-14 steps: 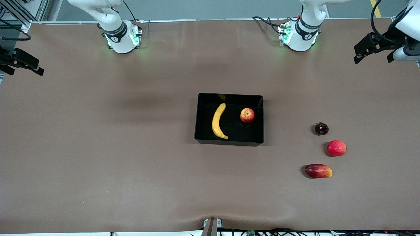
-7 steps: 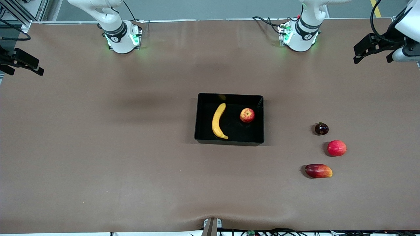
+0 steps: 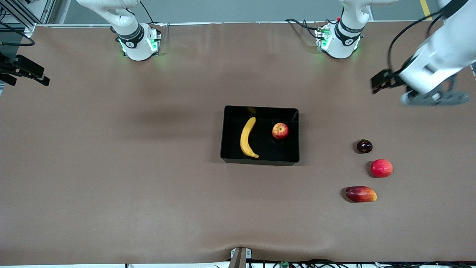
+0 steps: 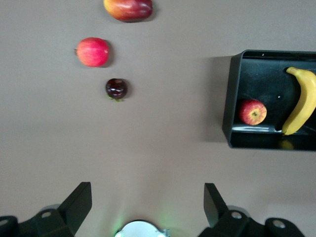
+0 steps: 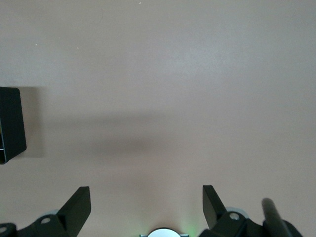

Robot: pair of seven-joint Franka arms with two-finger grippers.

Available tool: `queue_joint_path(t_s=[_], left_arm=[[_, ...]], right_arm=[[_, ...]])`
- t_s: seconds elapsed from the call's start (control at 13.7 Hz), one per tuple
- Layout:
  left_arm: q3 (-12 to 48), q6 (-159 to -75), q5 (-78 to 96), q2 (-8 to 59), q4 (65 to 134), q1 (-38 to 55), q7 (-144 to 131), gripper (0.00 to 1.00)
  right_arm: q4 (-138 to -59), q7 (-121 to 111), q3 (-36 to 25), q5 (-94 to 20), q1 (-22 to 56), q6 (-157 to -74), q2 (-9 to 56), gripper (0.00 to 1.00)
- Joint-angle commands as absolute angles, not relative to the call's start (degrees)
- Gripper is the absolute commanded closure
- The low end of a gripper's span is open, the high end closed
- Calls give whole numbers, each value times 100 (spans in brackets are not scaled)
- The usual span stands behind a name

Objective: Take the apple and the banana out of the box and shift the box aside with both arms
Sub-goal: 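Reach the left gripper into the black tray and grasp the apple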

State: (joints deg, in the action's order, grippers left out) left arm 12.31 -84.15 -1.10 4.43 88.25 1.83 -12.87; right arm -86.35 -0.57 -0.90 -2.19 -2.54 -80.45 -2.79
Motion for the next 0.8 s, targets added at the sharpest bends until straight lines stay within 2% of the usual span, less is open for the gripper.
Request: queue_joint_path(t_s=[0.0, 0.29, 0.73], left_arm=[[1397, -8944, -140, 685, 9051, 517, -2158, 0], [1406, -10131, -255, 1141, 9729, 1072, -3460, 0], [1415, -10782, -1055, 2283, 9615, 2021, -5552, 0]], right_arm=[[-8596, -79, -35, -325, -369, -8042, -272, 0], [-8596, -79, -44, -316, -378, -8051, -264, 0], [-8578, -79, -35, -308, -378, -8042, -220, 0]])
